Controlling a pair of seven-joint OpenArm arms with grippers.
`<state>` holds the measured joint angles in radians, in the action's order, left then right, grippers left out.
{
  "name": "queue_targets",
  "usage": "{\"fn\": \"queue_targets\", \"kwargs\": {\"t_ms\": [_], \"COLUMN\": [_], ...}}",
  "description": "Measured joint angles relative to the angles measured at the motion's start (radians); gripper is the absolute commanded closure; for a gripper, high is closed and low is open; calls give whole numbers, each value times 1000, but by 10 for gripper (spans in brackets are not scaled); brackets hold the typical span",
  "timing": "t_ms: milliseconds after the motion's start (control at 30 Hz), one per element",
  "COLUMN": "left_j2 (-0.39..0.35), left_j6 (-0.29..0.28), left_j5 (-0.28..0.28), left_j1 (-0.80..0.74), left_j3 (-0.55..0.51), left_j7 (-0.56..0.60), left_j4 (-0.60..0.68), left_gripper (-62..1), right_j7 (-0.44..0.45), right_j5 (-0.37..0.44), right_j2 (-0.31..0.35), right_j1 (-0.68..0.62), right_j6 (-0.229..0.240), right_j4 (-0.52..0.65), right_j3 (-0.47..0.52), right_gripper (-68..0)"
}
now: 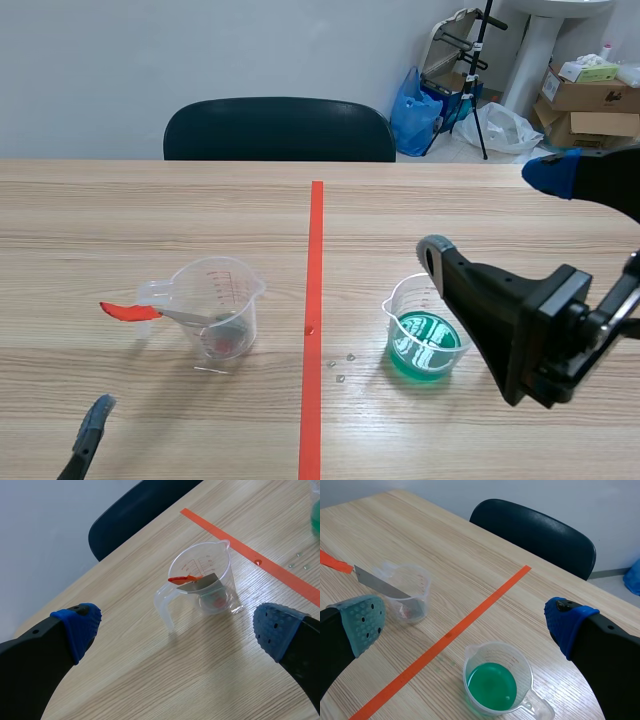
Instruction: Do the redox reaction experiment
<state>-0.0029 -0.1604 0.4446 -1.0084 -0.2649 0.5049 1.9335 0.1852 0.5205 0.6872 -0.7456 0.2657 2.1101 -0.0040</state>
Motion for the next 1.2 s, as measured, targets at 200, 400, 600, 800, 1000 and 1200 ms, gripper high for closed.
{"fn": "queue_targets", "kwargs": {"t_ms": [200, 400, 600, 800, 1000, 1200], "left_j2": [0, 0, -20, -53, -53, -53], "left_j6": [0, 0, 3, 11, 11, 11], "left_j5": [0, 0, -1, 0, 0, 0], "left_j1": [0, 0, -10, -36, -36, -36], "left_j3": [0, 0, 18, 63, 62, 62], "left_j7": [0, 0, 1, 4, 3, 3], "left_j4": [0, 0, 0, 0, 0, 0], "left_gripper": [-623, -623, -623, -623, -623, -623], "right_j7": [0, 0, 0, 0, -15, -26], "right_j5": [0, 0, 0, 0, 0, 0], "right_j2": [0, 0, 0, 0, 0, 0], "right_j1": [0, 0, 0, 0, 0, 0], "right_j6": [0, 0, 0, 0, 0, 0], "right_j4": [0, 0, 0, 0, 0, 0], "right_j3": [0, 0, 0, 0, 0, 0], "right_gripper": [-679, -679, -679, -679, -679, -679]}}
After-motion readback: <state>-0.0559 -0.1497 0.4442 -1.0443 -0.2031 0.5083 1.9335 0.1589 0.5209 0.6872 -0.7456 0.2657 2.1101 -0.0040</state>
